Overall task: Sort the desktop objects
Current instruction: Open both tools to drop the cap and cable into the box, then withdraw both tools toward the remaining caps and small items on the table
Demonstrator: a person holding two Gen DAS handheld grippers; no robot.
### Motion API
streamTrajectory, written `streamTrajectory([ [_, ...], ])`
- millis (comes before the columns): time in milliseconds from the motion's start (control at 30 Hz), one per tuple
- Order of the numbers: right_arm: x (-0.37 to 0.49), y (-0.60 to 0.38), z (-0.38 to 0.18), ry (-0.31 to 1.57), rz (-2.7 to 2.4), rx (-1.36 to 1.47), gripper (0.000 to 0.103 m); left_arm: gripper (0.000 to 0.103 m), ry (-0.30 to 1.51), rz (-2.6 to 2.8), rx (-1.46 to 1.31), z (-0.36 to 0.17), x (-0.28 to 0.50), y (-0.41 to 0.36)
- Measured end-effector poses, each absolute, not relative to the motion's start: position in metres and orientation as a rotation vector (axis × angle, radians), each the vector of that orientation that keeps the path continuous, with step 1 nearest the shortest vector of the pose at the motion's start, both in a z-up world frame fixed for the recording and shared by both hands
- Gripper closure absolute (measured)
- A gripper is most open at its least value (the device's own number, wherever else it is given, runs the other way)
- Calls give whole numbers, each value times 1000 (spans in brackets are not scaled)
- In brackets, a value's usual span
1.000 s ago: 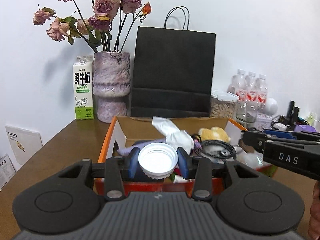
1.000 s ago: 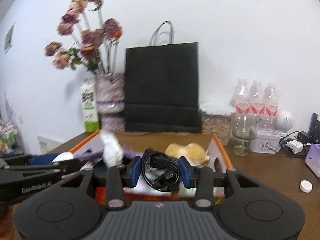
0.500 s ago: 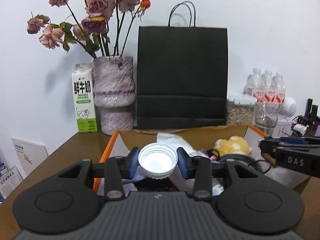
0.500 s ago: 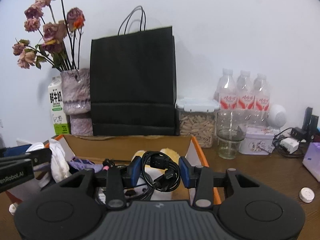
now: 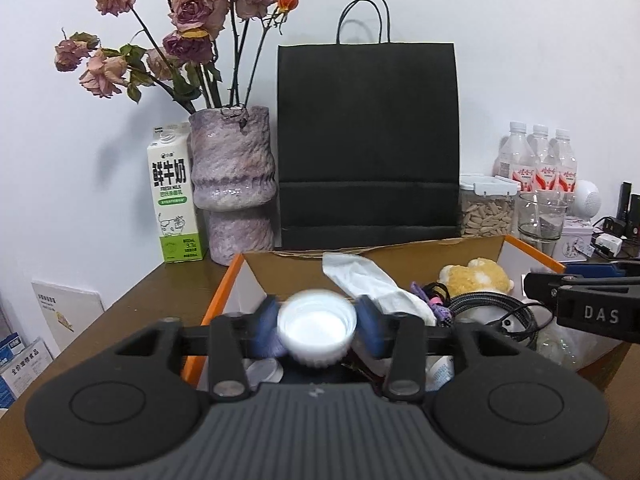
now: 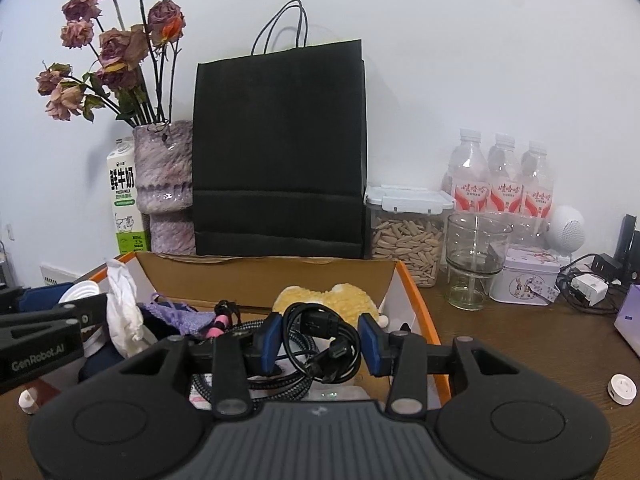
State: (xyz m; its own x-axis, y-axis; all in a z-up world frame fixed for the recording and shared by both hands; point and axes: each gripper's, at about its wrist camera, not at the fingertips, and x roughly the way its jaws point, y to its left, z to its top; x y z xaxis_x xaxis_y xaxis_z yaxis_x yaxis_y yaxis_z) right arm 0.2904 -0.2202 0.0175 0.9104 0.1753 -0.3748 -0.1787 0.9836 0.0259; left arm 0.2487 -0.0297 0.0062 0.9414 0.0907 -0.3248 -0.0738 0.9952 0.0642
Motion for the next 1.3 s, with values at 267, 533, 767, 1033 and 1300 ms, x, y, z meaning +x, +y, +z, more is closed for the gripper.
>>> streamTrajectory([
  [267, 280, -219, 24, 310, 189, 4, 0, 0, 265, 108, 27, 11, 242, -26],
  [533, 282, -221, 23, 317, 176, 13, 0, 0, 260, 110, 21, 11, 241, -26],
  [767, 283, -221, 21, 329, 180, 19, 0, 0, 252, 101, 22, 11, 240, -27],
  [1033, 282, -222, 19, 343, 191, 45, 0, 0, 229, 99, 6, 10, 233, -24],
  [1300, 269, -213, 6, 352, 187, 5, 0, 0, 195, 119, 29, 2, 218, -17],
])
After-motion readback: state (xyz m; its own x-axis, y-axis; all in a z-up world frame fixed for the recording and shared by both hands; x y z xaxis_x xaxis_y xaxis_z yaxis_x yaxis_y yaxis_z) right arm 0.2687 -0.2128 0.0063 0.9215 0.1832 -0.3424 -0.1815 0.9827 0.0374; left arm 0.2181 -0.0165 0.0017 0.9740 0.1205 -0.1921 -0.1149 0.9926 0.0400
